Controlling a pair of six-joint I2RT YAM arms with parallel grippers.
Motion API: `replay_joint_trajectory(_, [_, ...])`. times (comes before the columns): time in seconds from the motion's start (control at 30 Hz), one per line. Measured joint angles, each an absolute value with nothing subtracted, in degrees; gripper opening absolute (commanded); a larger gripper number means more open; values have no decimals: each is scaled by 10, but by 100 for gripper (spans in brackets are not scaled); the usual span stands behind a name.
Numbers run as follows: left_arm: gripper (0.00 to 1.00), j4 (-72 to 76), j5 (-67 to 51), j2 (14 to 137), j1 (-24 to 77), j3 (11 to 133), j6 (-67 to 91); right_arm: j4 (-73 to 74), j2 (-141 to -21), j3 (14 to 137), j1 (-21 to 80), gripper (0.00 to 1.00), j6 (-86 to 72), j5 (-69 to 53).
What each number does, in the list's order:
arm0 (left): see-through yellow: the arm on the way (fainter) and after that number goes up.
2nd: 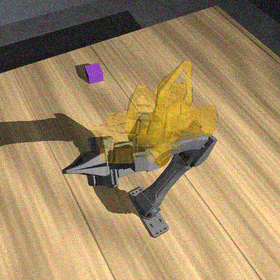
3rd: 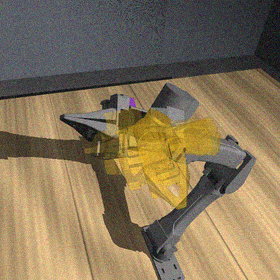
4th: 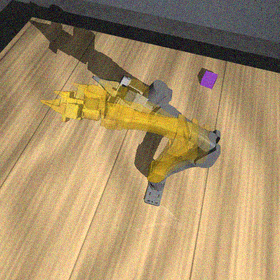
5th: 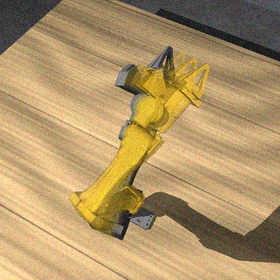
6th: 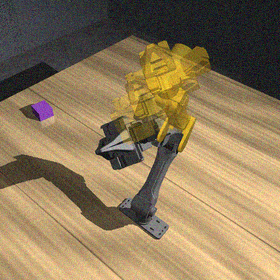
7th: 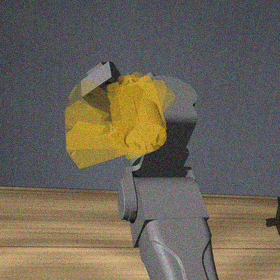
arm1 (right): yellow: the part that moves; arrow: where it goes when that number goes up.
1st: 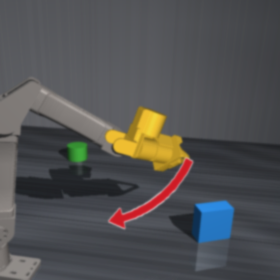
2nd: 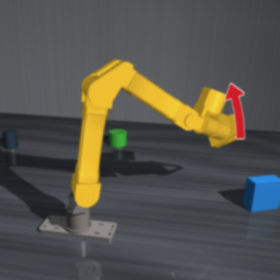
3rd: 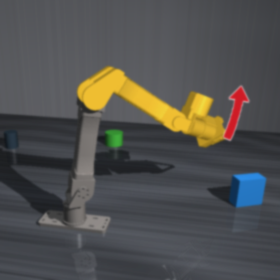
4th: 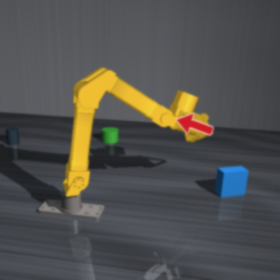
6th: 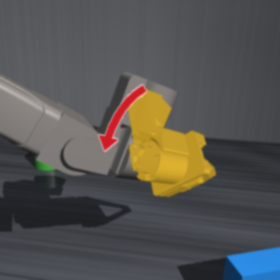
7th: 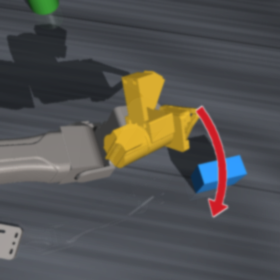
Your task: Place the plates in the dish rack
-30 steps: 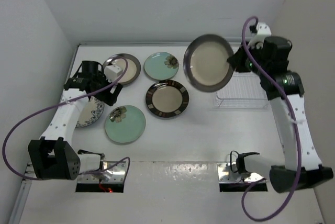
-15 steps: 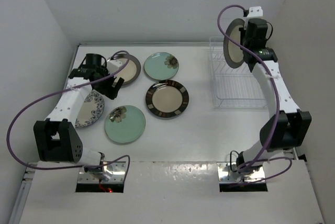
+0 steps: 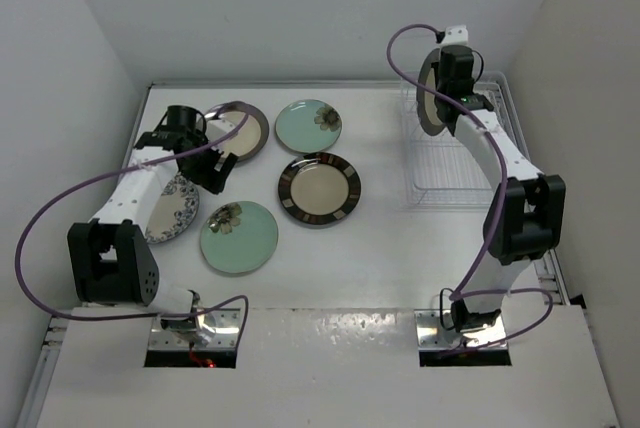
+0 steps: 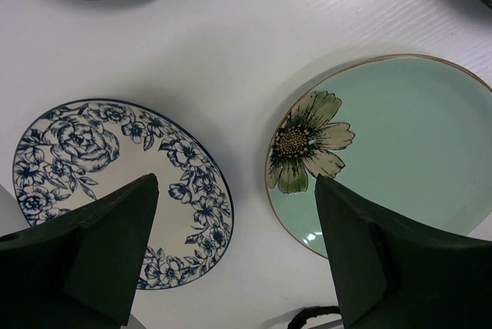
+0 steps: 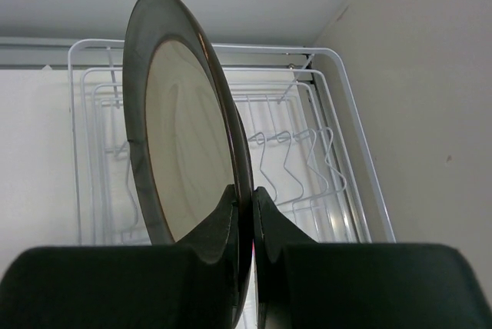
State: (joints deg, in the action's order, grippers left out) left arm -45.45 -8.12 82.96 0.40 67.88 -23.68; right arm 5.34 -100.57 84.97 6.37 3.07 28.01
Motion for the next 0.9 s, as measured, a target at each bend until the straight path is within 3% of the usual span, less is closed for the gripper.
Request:
replay_joint_trajectory(0.53, [85, -444, -87, 916, 3, 650, -253, -12, -1060, 852, 114, 1, 34, 357])
replay_joint_trajectory(0.7, [85, -444, -104, 956, 3, 646, -266, -13, -1060, 851, 114, 17, 13, 357])
replay_joint_trajectory(0.9, [84, -443, -130, 996, 3, 646, -275, -4, -1060, 843, 115, 15, -18, 331])
